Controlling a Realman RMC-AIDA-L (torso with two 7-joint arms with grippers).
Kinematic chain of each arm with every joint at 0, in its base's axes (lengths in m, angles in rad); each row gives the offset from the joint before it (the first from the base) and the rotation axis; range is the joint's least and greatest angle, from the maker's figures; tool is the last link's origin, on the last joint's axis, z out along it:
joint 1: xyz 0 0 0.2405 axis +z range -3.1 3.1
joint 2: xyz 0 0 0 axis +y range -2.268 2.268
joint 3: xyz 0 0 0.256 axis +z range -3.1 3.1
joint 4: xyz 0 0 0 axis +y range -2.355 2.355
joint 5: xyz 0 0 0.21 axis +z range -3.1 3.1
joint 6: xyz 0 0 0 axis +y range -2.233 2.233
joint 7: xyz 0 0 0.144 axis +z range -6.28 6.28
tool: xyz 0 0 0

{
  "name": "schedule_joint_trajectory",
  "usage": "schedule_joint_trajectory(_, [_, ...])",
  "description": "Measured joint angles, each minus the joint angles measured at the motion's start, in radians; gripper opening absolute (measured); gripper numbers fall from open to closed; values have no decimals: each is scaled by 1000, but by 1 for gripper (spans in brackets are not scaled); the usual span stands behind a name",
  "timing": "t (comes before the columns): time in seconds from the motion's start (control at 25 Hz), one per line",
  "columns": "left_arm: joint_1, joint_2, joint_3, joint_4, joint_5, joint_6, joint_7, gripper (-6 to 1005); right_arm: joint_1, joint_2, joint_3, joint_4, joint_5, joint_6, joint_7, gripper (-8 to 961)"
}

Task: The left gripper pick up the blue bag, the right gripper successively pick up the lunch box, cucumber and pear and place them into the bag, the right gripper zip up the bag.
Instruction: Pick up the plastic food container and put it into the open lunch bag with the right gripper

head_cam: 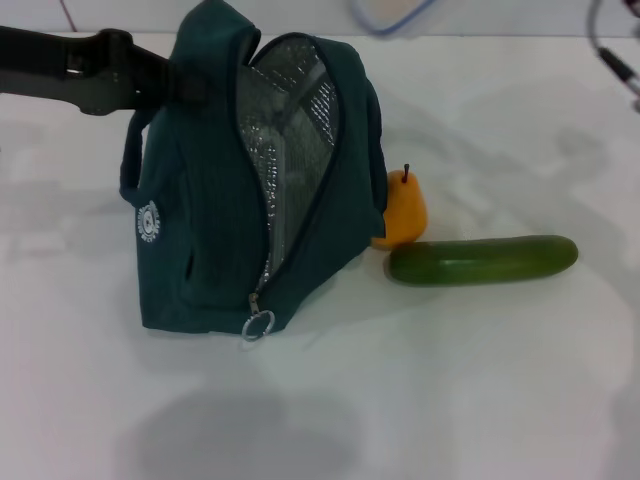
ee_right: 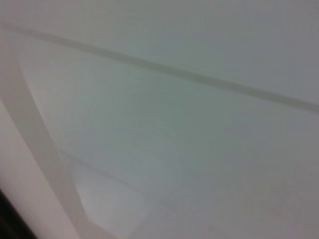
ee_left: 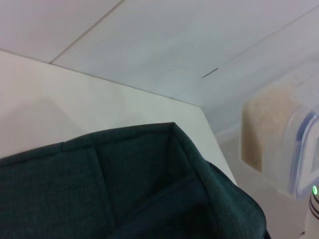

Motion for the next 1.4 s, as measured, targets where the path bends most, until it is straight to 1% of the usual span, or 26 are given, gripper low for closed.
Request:
schedule_joint_trajectory(0.08, [-2, -4, 8, 0, 1, -4, -4, 42, 14, 0, -97, -22, 65, 34, 1, 92])
schedule_joint_trajectory(0.16, [-3, -12, 16, 0, -1, -8, -7, 42, 13, 0, -225, -72, 153, 97, -2, 92])
schedule_joint_trajectory(0.2, [-3, -15, 18, 0, -3, -8, -7, 42, 9, 0, -308, -107, 210, 143, -13, 92])
schedule_joint_trajectory(0.32, [-5, -22, 18, 0, -5, -8, -7, 42, 5, 0, -401, -135, 266, 184, -32, 92])
schedule_joint_trajectory(0.48, [-4, -22, 16, 0, -26, -9, -4, 42, -7, 0, -452, -134, 273, 204, -36, 92])
schedule_joint_trajectory(0.76, [4, -17, 12, 0, -43, -23, -3, 42, -71, 0, -531, -139, 269, 239, -43, 93])
schedule_joint_trajectory(0.84, [4, -18, 11, 0, -45, -24, -2, 42, -78, 0, -549, -140, 265, 253, -52, 93])
schedule_joint_trajectory(1.04, [3, -21, 11, -27, -56, -24, 1, 42, -60, 0, -623, -143, 261, 298, -72, 93])
schedule_joint_trajectory(1.28, [2, -15, 16, -59, -73, -24, 15, 42, -31, 0, -713, -176, 261, 412, -93, 152])
schedule_joint_trajectory(1.4, [4, -15, 17, -60, -73, -24, 18, 42, -26, 0, -718, -182, 261, 420, -126, 182])
